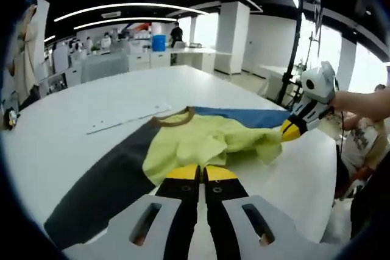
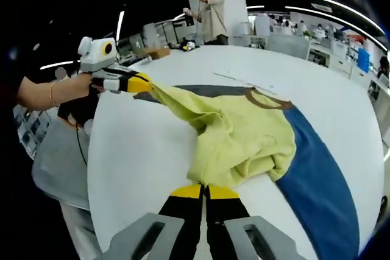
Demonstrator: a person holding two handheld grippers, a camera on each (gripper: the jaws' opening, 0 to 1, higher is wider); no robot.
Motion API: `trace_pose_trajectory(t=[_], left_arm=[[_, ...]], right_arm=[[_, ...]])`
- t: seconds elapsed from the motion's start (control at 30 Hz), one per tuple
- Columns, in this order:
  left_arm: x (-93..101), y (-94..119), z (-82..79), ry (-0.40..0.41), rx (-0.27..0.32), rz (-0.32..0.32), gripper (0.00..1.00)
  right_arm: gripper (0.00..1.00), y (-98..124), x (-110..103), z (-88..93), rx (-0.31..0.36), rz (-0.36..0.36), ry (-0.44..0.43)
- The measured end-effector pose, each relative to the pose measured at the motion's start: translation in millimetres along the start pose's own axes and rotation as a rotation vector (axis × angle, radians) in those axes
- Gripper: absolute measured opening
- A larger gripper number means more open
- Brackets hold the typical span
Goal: Fold the garment on the visible template until the final outline fits inside the template.
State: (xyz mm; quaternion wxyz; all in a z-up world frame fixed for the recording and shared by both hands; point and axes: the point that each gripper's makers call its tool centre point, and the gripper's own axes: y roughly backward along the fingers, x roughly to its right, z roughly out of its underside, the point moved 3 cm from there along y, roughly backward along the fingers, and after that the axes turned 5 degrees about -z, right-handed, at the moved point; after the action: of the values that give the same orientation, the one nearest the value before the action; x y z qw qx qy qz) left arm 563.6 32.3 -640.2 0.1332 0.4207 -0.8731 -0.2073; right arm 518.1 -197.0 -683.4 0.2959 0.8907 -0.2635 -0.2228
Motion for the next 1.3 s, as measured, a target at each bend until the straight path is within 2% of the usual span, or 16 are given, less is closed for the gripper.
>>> trace_pose_trajectory(t=[0.13, 0.4, 0.8, 1.0, 1.3], left_arm=[[1.3, 14.2, 1.0, 0.011, 0.003, -0.005, 0.00], [4.4, 39.2, 14.5, 0.021, -0.022, -0.014, 0.00], [15.9, 74.7, 31.0, 0.021, -0.043, -0.011, 0.00], [18.4, 88.0, 47.1, 0.014, -0.074, -0.013, 0.00], [17.9, 104.5, 82.9, 0.008, -0.155, -0.020, 0.00]], right_arm=[[0.00, 8.8, -3.2, 2.1, -0.003, 0.014, 0.003], [0.00, 23.9, -9.5, 14.9, -0.035, 0.063, 0.016], [0.00, 32.1, -33.0, 34.6, -0.073, 0.074, 0.026], [0.00, 31.7, -41.2, 45.7, -0.078, 0.076, 0.005], [0.00, 31.1, -56.8, 65.0, -0.103, 0.077, -0.019]])
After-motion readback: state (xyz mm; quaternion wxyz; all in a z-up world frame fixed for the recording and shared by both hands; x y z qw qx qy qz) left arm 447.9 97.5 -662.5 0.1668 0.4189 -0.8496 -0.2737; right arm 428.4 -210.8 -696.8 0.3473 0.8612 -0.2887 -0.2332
